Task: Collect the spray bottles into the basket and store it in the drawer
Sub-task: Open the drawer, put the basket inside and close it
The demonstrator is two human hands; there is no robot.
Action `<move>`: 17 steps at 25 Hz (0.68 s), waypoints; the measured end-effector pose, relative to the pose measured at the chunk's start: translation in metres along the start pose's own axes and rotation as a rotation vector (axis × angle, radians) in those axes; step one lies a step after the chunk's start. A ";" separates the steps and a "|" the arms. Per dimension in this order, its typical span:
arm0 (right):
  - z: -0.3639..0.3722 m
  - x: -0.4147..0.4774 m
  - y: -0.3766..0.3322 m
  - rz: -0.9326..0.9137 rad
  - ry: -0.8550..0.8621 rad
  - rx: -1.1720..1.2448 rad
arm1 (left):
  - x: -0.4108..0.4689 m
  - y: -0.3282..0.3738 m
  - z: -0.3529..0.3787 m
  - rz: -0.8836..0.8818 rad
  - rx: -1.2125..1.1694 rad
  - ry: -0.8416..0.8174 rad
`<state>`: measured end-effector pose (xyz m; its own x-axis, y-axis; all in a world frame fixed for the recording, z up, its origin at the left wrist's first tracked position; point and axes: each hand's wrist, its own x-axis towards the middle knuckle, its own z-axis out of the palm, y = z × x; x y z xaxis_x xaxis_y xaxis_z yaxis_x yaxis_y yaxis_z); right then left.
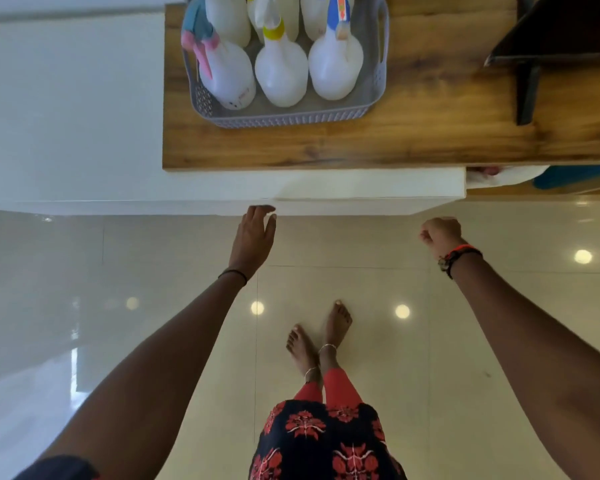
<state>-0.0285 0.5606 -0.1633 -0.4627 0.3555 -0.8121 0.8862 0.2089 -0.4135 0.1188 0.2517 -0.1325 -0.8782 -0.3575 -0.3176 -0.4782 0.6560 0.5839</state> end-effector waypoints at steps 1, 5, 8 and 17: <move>0.002 0.004 0.001 0.004 -0.024 0.027 | 0.003 -0.006 0.003 0.013 -0.001 0.001; 0.004 0.013 -0.001 -0.048 -0.055 0.085 | 0.013 -0.021 0.012 0.067 -0.013 0.003; 0.007 0.022 0.007 -0.097 -0.040 0.145 | 0.016 -0.028 0.021 0.076 -0.018 -0.005; 0.005 0.037 0.017 -0.216 -0.005 0.134 | 0.015 -0.028 0.033 0.046 -0.060 -0.003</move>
<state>-0.0305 0.5729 -0.2026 -0.6422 0.3109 -0.7007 0.7618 0.1567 -0.6286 0.1186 0.2504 -0.1782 -0.8992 -0.3263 -0.2916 -0.4369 0.6303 0.6417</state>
